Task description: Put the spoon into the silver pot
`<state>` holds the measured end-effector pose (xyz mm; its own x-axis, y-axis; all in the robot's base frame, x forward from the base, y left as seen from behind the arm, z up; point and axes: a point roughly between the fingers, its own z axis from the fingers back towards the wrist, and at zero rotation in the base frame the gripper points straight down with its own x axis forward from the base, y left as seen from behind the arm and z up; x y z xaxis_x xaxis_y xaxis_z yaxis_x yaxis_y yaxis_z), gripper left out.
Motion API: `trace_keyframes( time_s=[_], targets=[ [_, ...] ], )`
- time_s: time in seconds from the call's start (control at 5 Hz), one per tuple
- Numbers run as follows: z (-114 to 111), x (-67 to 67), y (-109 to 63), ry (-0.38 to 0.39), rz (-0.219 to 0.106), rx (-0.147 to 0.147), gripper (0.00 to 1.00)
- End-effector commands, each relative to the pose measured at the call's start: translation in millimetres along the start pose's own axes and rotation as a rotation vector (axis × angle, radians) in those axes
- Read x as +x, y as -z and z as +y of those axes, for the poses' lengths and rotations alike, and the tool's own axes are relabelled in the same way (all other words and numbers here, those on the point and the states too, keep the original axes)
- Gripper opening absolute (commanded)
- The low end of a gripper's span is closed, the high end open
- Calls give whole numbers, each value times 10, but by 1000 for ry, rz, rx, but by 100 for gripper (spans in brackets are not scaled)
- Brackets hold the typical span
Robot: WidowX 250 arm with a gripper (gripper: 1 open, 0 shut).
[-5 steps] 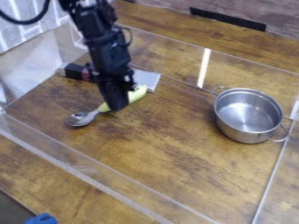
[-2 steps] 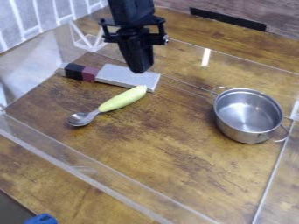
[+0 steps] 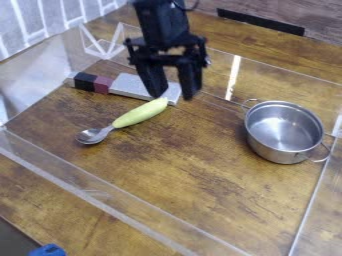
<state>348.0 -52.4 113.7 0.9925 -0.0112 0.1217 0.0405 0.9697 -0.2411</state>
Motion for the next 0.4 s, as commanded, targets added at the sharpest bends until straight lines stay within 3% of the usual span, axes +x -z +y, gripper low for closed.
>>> trace_keyframes(
  time_s=[0.0, 0.2],
  targets=[
    [190, -62, -15, 63, -75, 12, 100],
    [323, -48, 29, 39, -47, 24, 100]
  ],
)
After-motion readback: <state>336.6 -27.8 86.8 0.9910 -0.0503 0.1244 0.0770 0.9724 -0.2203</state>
